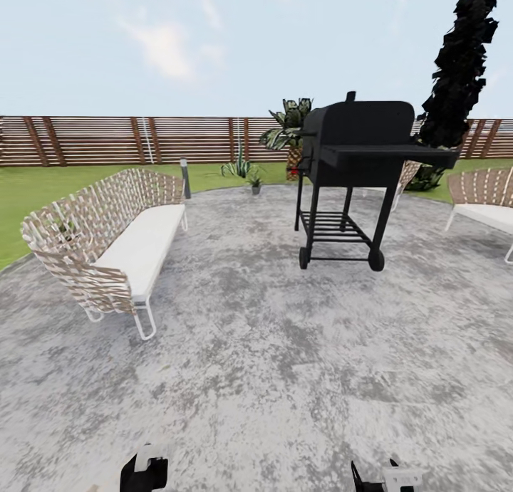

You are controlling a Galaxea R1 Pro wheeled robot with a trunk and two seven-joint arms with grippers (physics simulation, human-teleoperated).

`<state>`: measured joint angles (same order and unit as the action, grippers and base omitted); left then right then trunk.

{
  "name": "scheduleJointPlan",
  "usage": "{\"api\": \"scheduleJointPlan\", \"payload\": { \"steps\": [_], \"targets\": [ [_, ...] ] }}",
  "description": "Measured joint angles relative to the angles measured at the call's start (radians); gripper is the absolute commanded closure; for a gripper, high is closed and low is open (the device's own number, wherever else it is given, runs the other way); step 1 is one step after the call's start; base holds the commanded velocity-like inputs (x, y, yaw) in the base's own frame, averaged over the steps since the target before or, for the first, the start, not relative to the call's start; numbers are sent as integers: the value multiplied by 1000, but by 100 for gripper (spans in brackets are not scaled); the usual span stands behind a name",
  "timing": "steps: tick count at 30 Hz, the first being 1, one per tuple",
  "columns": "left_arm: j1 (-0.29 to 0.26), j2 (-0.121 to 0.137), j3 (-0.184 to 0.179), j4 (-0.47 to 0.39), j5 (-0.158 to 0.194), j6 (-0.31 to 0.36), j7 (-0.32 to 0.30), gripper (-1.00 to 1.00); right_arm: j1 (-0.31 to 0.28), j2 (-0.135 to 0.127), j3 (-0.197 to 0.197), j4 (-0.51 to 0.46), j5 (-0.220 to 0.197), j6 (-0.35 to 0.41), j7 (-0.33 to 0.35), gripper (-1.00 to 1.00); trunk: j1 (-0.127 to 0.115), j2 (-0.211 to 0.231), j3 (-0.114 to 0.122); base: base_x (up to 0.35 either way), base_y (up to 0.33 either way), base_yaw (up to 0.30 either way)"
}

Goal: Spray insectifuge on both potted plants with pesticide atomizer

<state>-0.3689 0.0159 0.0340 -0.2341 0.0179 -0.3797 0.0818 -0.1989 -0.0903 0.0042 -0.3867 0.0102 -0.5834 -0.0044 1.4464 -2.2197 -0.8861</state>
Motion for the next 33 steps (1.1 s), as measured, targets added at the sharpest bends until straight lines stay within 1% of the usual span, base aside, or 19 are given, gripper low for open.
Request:
{"api": "scheduleJointPlan", "payload": {
  "steps": [6, 10, 23, 33],
  "targets": [
    [0, 0, 2, 0, 0, 0, 0, 100, 0, 0, 0, 1, 1, 0, 0, -100, 0, 0, 0, 256, -209, 246],
    [0, 0, 2, 0, 0, 0, 0, 100, 0, 0, 0, 1, 1, 0, 0, -100, 0, 0, 0, 309, -51, 72],
    [0, 0, 2, 0, 0, 1, 0, 100, 0, 0, -1, 1, 1, 0, 0, -100, 0, 0, 0, 323, 113, 5],
    [0, 0, 2, 0, 0, 1, 0, 100, 0, 0, -1, 1, 1, 0, 0, -100, 0, 0, 0, 333, 19, 0]
  ]
}}
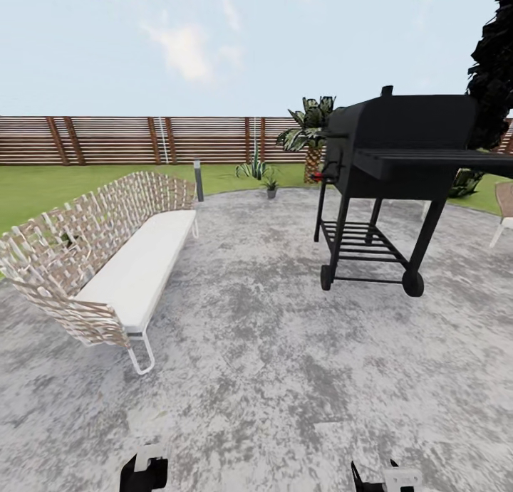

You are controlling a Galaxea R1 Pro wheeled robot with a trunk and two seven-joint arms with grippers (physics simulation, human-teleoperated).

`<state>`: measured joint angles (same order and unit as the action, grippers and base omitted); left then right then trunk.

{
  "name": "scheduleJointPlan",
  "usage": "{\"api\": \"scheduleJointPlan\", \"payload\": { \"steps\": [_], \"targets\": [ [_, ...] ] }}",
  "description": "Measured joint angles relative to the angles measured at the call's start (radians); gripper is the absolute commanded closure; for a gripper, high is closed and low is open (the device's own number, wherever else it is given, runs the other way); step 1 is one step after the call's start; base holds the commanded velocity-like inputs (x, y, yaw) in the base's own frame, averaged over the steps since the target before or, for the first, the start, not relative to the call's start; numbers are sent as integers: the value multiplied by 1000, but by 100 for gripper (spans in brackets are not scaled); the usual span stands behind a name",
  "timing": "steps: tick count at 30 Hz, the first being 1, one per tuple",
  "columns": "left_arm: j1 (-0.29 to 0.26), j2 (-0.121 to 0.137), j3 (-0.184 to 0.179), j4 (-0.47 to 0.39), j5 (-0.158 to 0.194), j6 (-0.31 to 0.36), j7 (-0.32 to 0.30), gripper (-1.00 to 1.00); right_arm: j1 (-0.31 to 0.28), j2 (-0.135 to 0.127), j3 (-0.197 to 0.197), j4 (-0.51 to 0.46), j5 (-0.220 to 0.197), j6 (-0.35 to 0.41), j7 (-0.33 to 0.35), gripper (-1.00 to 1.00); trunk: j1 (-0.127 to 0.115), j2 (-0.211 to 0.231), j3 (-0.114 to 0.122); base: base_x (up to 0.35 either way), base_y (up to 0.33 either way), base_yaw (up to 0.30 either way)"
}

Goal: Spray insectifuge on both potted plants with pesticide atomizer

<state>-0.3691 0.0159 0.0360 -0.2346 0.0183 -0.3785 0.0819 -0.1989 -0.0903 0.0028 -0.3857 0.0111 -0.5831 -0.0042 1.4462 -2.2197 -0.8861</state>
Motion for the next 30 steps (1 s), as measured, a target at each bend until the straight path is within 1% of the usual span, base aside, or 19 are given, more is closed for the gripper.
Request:
{"api": "scheduleJointPlan", "payload": {
  "steps": [24, 30],
  "targets": [
    [0, 1, 0, 0, -1, -1, 0, 100, 0, 0, 1, 0, 0, 0, 0, -100, 0, 0, 0, 337, 0, 0],
    [0, 1, 0, 0, -1, 0, 0, 100, 0, 0, 1, 0, 0, 0, 0, -100, 0, 0, 0, 338, 71, 0]
  ]
}}
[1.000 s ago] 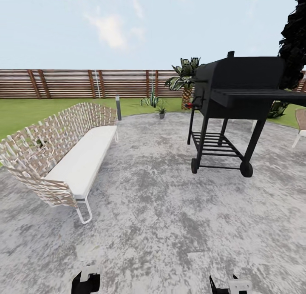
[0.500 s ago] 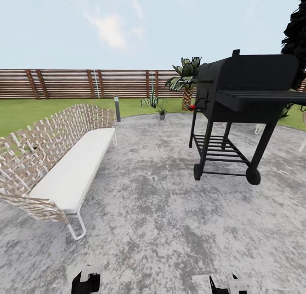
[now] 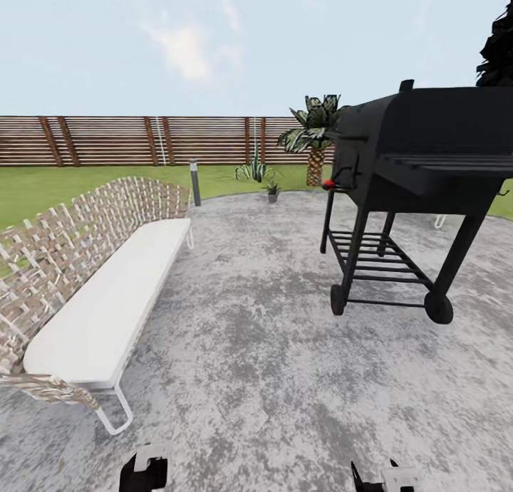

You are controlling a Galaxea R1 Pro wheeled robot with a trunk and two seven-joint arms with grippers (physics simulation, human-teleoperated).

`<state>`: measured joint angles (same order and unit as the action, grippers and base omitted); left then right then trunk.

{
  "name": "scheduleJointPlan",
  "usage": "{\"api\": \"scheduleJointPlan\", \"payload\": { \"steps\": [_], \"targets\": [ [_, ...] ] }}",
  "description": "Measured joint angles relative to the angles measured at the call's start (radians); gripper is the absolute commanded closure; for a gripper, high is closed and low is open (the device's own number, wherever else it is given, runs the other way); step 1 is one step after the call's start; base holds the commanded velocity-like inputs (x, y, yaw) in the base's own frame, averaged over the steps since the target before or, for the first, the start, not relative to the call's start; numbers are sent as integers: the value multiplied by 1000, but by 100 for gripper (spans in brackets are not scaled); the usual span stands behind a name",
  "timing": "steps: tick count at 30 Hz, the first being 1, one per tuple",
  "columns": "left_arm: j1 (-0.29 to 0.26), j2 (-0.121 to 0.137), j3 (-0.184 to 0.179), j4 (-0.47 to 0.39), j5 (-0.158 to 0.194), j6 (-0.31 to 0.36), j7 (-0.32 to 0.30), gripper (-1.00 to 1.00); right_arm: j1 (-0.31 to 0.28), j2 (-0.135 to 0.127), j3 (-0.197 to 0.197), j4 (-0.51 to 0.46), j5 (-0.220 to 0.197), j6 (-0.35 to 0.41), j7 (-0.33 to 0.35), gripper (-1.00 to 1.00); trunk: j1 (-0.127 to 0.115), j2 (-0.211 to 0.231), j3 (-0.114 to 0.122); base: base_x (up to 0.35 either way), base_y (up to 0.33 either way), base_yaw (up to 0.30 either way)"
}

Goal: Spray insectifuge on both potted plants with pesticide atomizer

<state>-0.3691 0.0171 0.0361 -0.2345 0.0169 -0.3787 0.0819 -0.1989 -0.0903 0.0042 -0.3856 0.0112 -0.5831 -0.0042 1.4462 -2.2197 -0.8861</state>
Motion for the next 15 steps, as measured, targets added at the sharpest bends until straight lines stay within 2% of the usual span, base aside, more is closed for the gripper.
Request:
{"api": "scheduleJointPlan", "payload": {
  "steps": [8, 15],
  "targets": [
    [0, 0, 0, 0, 0, 0, 0, 100, 0, 0, 0, 1, 0, 0, 0, -100, 0, 0, 0, 333, 123, 0],
    [0, 0, 0, 1, 0, 0, 0, 100, 0, 0, 0, 1, 0, 0, 0, -100, 0, 0, 0, 329, 27, 0]
  ]
}}
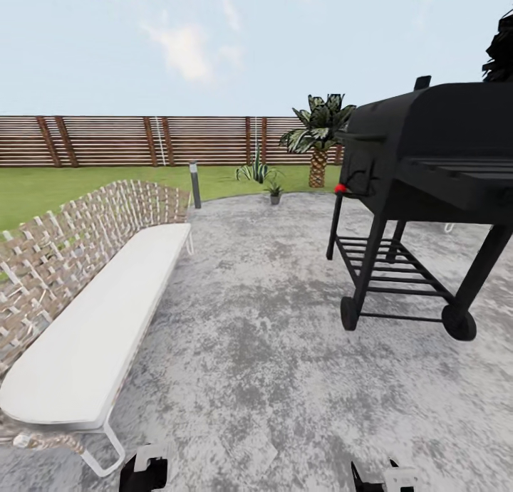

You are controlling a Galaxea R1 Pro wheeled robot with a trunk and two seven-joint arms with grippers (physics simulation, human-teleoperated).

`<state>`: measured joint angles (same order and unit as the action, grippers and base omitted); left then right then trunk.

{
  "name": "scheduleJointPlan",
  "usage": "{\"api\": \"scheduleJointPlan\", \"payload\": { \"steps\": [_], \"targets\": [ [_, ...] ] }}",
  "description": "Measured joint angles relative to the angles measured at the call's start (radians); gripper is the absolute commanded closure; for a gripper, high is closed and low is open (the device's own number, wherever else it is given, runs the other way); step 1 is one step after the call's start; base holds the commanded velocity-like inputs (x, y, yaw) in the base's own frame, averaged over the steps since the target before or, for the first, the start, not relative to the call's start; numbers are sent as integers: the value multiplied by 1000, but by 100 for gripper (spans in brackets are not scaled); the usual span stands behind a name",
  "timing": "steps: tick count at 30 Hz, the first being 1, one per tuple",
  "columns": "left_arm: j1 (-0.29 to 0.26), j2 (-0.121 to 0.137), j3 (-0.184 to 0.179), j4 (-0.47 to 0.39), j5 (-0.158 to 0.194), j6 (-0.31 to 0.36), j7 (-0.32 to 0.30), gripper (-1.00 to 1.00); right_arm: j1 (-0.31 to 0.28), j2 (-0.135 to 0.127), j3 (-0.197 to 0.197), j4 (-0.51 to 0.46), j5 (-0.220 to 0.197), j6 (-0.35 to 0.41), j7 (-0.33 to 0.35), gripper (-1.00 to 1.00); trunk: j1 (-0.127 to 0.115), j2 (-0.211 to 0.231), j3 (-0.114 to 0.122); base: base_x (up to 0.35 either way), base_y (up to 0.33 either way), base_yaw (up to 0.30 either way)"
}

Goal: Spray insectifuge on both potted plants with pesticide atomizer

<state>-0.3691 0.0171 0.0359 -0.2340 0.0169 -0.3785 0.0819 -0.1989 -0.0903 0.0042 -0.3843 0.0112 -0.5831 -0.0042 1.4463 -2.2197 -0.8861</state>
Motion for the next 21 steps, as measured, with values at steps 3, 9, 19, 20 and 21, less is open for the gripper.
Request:
{"api": "scheduleJointPlan", "payload": {
  "steps": [3, 9, 19, 20, 21],
  "targets": [
    [0, 0, 0, 0, 0, 0, 0, 100, 0, 0, 0, 0, 0, 0, 0, -100, 0, 0, 0, 333, 2, 0],
    [0, 0, 0, 0, 0, 0, 0, 100, 0, 0, 0, -1, 0, 0, 0, -100, 0, 0, -1, 334, 0, 0],
    [0, 0, 0, -1, 0, 0, 0, 100, 0, 0, 0, -1, 0, 0, 0, -100, 0, 0, -16, 333, 23, 0],
    [0, 0, 0, -1, 0, 0, 0, 100, 0, 0, 0, -1, 0, 0, 0, -100, 0, 0, -18, 324, 117, 0],
    [0, 0, 0, -1, 0, 0, 0, 100, 0, 0, 0, -1, 0, 0, 0, -100, 0, 0, -20, 320, 134, 0]
  ]
}}
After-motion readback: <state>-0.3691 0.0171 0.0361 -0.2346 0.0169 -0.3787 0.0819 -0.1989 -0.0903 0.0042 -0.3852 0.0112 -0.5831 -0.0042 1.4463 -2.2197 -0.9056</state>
